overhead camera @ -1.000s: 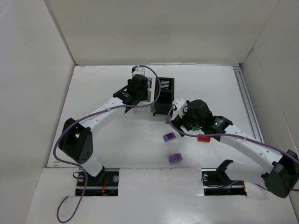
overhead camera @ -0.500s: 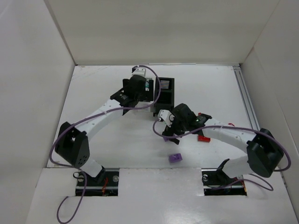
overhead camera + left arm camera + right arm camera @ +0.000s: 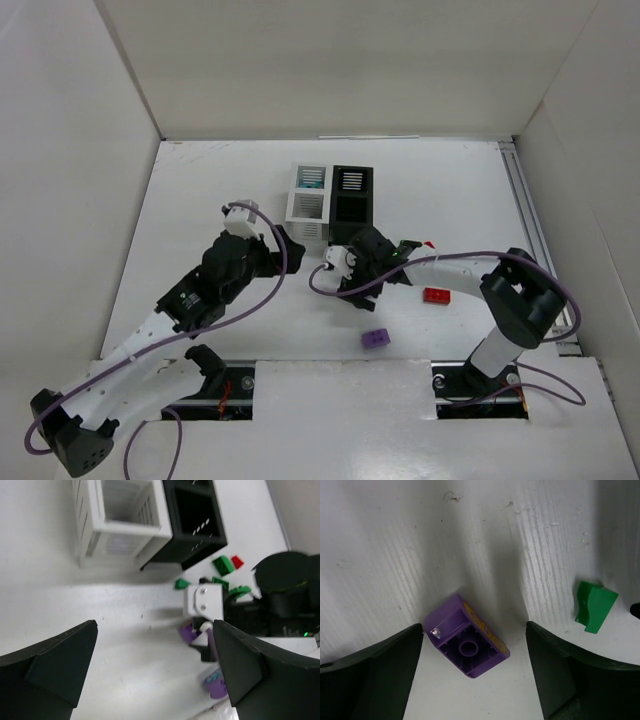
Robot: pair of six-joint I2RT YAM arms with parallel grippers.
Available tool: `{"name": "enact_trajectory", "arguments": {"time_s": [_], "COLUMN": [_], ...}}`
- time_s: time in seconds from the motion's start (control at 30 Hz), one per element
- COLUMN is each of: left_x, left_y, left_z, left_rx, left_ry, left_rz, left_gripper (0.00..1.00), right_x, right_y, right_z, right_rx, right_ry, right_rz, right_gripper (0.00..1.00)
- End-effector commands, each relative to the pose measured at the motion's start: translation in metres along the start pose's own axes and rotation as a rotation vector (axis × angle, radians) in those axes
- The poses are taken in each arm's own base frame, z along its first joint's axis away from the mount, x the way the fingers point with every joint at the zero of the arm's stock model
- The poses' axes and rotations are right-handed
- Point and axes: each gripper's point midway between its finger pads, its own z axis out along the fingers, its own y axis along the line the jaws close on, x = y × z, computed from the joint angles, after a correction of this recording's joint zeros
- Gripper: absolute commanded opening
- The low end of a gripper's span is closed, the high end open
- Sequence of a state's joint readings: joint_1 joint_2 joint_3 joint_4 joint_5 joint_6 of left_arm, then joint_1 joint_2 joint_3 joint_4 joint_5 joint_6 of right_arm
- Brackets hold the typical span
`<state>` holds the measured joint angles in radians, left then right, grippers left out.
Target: Sort the legos into containers by color
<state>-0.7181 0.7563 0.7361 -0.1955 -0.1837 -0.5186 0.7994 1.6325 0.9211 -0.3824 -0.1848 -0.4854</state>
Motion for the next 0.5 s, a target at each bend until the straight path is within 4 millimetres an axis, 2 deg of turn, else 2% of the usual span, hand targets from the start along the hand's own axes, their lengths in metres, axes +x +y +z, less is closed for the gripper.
{"name": "enact_trajectory", "arguments": {"time_s": [0.0, 0.03, 0.1, 0.13, 0.27, 0.33, 0.37, 0.47], "left_x": [0.029, 0.036, 0.035, 0.035, 0.034, 0.031, 0.031, 0.031], "left_y": [0.009, 0.013, 0.016, 0.015, 0.016, 0.013, 0.013, 0.013], "left_z": [-0.01, -0.011, -0.016, -0.016, -0.019, -0.019, -0.019, -0.019], "left_rx": [-0.016, -0.025, -0.031, -0.031, -0.029, -0.024, -0.024, -0.024], "left_ry": [0.081, 0.091, 0.074, 0.074, 0.072, 0.065, 0.065, 0.065], "left_rz": [-0.127, -0.14, -0.168, -0.177, -0.178, -0.18, -0.18, -0.189], "left_gripper": [1.0, 1.0, 1.0, 1.0, 1.0, 1.0, 1.0, 1.0], "right_x": [-0.023, -0.021, -0.021, -0.022, -0.022, -0.036, -0.058, -0.096], "right_y": [-0.008, -0.007, -0.005, -0.004, -0.003, -0.002, -0.006, -0.008], "right_z": [-0.001, 0.001, 0.001, 0.001, -0.002, -0.011, -0.024, -0.052], "right_rx": [0.019, 0.019, 0.011, 0.003, 0.002, 0.0, 0.011, 0.021], "right_ry": [-0.06, -0.06, -0.064, -0.068, -0.068, -0.097, -0.159, -0.259], "right_rz": [-0.038, -0.038, -0.038, -0.038, -0.028, -0.042, -0.068, -0.111], "right_gripper": [0.84, 0.76, 0.65, 0.52, 0.27, 0.25, 0.25, 0.25]}}
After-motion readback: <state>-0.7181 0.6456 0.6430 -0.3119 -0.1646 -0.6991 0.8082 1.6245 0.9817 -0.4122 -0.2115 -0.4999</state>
